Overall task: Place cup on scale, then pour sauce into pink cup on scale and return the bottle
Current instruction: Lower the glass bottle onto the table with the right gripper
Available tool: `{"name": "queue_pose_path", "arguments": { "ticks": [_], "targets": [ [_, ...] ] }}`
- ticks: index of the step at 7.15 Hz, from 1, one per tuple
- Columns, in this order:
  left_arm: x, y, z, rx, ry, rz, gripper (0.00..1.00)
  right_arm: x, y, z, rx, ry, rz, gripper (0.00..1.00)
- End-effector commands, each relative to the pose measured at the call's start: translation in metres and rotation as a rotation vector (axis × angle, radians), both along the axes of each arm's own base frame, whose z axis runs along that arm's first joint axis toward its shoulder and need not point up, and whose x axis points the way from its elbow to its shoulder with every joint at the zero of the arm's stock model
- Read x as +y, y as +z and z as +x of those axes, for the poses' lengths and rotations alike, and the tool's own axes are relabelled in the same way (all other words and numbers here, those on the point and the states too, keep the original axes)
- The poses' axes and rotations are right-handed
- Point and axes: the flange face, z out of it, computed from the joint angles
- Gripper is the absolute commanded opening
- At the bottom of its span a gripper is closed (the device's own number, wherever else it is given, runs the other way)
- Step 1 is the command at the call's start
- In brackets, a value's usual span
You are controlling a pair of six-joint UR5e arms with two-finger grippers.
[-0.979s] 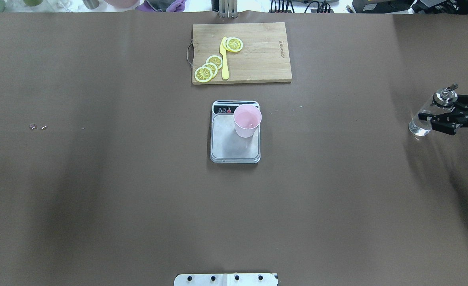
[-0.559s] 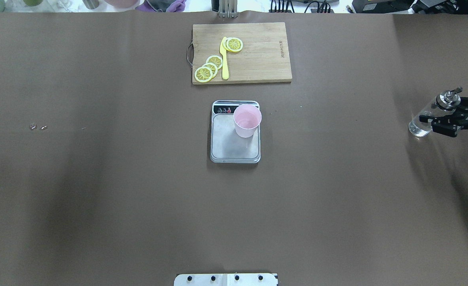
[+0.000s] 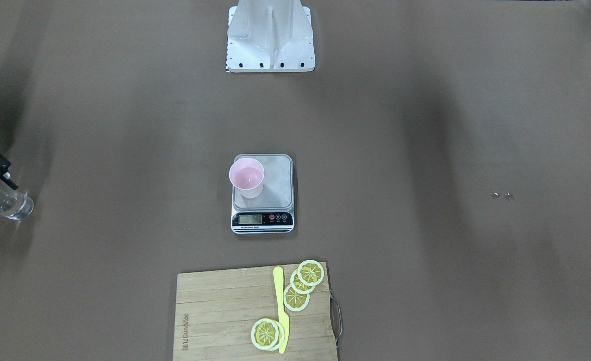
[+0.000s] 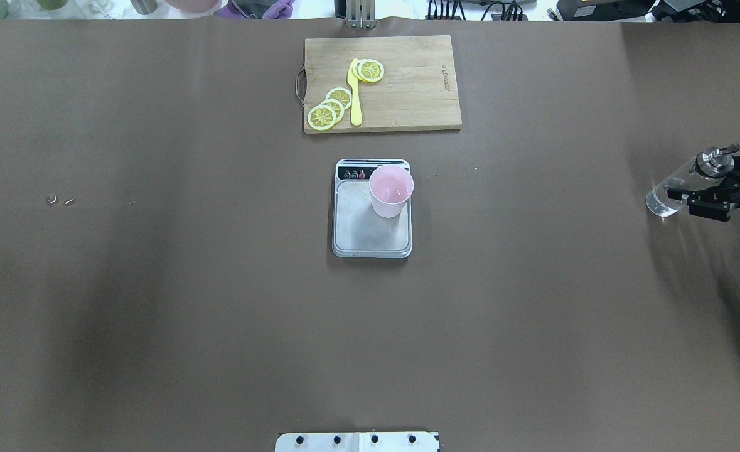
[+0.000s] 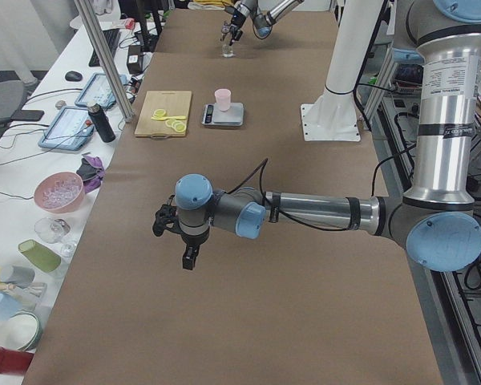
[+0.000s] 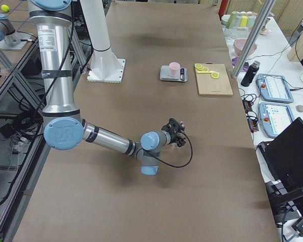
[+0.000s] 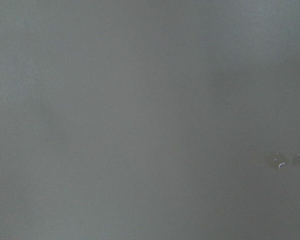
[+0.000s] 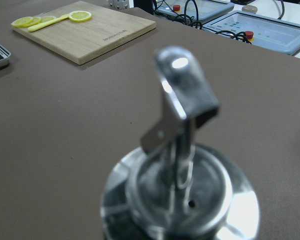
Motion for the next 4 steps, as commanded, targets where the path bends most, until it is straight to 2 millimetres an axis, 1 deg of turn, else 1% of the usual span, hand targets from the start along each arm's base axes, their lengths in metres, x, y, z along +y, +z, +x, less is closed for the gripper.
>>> {"name": "queue_pose_path", "arguments": {
  "ticks": [1, 4],
  "targets": [
    [0.0, 0.0, 0.0, 0.0, 0.0, 0.001, 0.99, 0.003, 0.002, 0.002, 0.003, -0.002, -0.003, 1.0],
    [0.002, 0.001, 0.0, 0.0, 0.0, -0.003, 0.99, 0.03, 0.011, 0.017, 0.008, -0.02, -0.021, 1.0]
  ]
}}
